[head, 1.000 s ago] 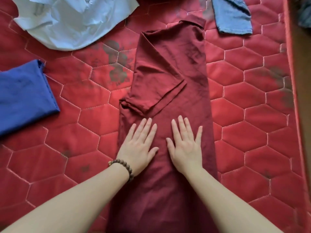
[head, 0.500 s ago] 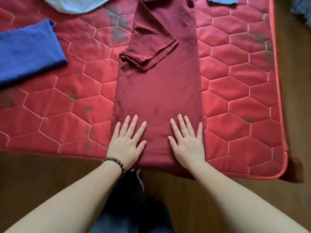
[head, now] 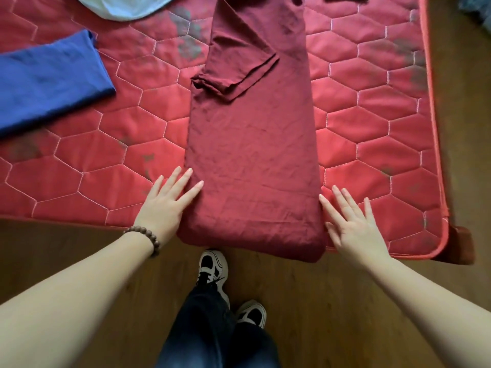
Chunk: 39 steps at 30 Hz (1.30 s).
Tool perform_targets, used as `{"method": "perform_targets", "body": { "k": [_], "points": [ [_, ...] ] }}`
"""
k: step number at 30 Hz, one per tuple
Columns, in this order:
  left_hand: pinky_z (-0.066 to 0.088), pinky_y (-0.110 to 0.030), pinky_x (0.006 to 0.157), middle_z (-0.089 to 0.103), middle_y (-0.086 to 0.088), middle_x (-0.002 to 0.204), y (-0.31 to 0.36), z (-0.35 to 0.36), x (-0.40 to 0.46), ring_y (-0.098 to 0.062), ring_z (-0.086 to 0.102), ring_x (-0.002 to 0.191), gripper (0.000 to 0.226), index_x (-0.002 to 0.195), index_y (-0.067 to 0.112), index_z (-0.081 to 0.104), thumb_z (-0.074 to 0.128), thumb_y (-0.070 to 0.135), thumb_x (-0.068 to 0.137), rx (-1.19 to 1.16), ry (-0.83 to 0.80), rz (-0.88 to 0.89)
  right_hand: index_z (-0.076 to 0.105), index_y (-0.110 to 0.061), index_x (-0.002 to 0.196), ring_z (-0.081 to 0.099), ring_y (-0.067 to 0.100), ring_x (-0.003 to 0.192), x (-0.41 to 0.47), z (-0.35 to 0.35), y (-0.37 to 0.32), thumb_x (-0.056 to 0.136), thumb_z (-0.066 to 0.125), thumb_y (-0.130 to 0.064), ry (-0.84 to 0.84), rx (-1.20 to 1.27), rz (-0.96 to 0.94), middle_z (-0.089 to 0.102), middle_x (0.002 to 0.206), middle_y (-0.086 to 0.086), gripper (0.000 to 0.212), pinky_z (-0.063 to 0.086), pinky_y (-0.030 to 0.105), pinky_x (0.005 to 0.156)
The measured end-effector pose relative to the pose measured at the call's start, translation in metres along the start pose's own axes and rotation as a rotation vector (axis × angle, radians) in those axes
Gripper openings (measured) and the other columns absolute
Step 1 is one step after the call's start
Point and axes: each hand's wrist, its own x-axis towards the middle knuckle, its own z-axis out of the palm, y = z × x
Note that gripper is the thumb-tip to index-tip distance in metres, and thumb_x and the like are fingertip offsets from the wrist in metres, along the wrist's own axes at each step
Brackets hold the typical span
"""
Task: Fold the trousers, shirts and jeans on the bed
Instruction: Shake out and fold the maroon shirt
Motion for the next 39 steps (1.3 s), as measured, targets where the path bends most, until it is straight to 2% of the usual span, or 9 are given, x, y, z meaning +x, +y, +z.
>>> {"method": "perform_targets", "body": {
  "k": [5, 10, 12, 14, 17, 22, 31, 35, 39],
  "points": [
    [0.019, -0.054, 0.113, 0.035, -0.012, 0.151, 0.005, -0.003, 0.004, -0.037, 0.023, 0.141, 0.090, 0.138, 0.022, 0.051, 0.059, -0.016, 0.056, 0.013, -0.053, 0.203, 0.039, -0.031, 0.145, 0.023, 0.033, 0.144, 0.006, -0.009, -0.018, 0.068, 0.069, -0.010, -0.024, -0.030, -0.307, 0.025, 0.156, 0.009, 0.085, 0.019, 0.066, 0.110],
    [-0.006, -0.032, 0.119, 0.041, 0.004, 0.147, 0.009, -0.028, 0.018, -0.015, 0.003, 0.145, 0.057, 0.124, 0.022, 0.064, 0.051, -0.005, 0.076, -0.342, -0.160, 0.098, 0.073, -0.015, 0.108, 0.050, 0.029, 0.129, 0.028, -0.039, -0.034, 0.070, 0.063, 0.009, -0.079, 0.207, -0.436, 0.063, 0.128, 0.001, 0.046, 0.018, 0.053, 0.116],
    [0.012, -0.019, 0.113, 0.051, 0.003, 0.135, 0.006, -0.046, 0.039, -0.009, 0.027, 0.136, 0.038, 0.114, 0.012, 0.069, 0.049, 0.002, 0.084, -0.674, -0.204, -0.099, 0.073, -0.010, 0.102, 0.064, 0.008, 0.097, 0.048, -0.060, -0.038, 0.077, 0.054, 0.012, -0.161, 0.454, -0.304, 0.067, 0.088, -0.027, 0.039, 0.025, 0.035, 0.117],
    [0.043, -0.033, 0.076, 0.063, -0.002, 0.085, -0.001, -0.070, 0.070, -0.011, 0.054, 0.083, 0.030, 0.082, -0.003, 0.069, 0.055, 0.024, 0.083, -0.967, -0.172, -0.193, 0.072, -0.009, 0.090, 0.056, -0.004, 0.071, 0.081, -0.085, -0.036, 0.084, 0.052, 0.009, -0.191, 0.710, -0.157, 0.058, 0.063, -0.028, 0.027, 0.047, 0.024, 0.091],
    [0.032, -0.025, 0.052, 0.046, 0.008, 0.055, -0.020, -0.094, 0.131, -0.004, 0.038, 0.054, 0.031, 0.056, 0.010, 0.054, 0.055, 0.036, 0.074, -1.206, -0.017, -0.329, 0.065, -0.002, 0.076, 0.046, 0.007, 0.061, 0.148, -0.118, -0.026, 0.088, 0.057, -0.021, -0.203, 1.117, 0.064, 0.052, 0.064, -0.005, 0.023, 0.038, 0.024, 0.056],
    [0.037, -0.028, 0.059, 0.048, -0.007, 0.069, -0.055, -0.083, 0.218, -0.018, 0.040, 0.062, 0.054, 0.086, 0.014, 0.057, 0.061, 0.067, 0.075, -1.563, -0.205, -0.725, 0.069, -0.002, 0.106, 0.064, 0.032, 0.103, 0.246, -0.112, -0.013, 0.078, 0.067, -0.054, -0.200, 1.475, 0.537, 0.070, 0.107, 0.016, 0.059, 0.047, 0.048, 0.098],
    [0.034, -0.015, 0.043, 0.053, 0.002, 0.056, -0.057, -0.045, 0.185, -0.012, 0.046, 0.043, 0.039, 0.069, 0.017, 0.058, 0.057, 0.052, 0.087, -1.601, -0.444, -0.919, 0.064, -0.007, 0.112, 0.067, 0.016, 0.067, 0.234, -0.074, 0.004, 0.076, 0.062, -0.060, -0.315, 1.489, 0.814, 0.070, 0.081, 0.007, 0.064, 0.045, 0.020, 0.059],
    [0.028, -0.017, 0.042, 0.058, 0.002, 0.064, -0.047, -0.032, 0.166, -0.009, 0.045, 0.049, 0.024, 0.075, 0.015, 0.066, 0.062, 0.032, 0.091, -1.317, -0.354, -0.705, 0.059, -0.017, 0.107, 0.050, 0.020, 0.077, 0.201, -0.057, 0.008, 0.087, 0.066, -0.038, -0.301, 1.420, 0.683, 0.059, 0.091, 0.006, 0.030, 0.030, 0.027, 0.057],
    [0.032, -0.027, 0.053, 0.052, 0.004, 0.059, -0.040, -0.019, 0.135, -0.013, 0.041, 0.053, 0.034, 0.072, 0.007, 0.059, 0.053, 0.029, 0.097, -1.155, -0.270, -0.635, 0.068, -0.015, 0.101, 0.066, 0.006, 0.090, 0.173, -0.050, -0.006, 0.093, 0.058, -0.012, -0.190, 1.274, 0.480, 0.073, 0.102, -0.007, 0.013, 0.049, 0.023, 0.077]
  ]
}}
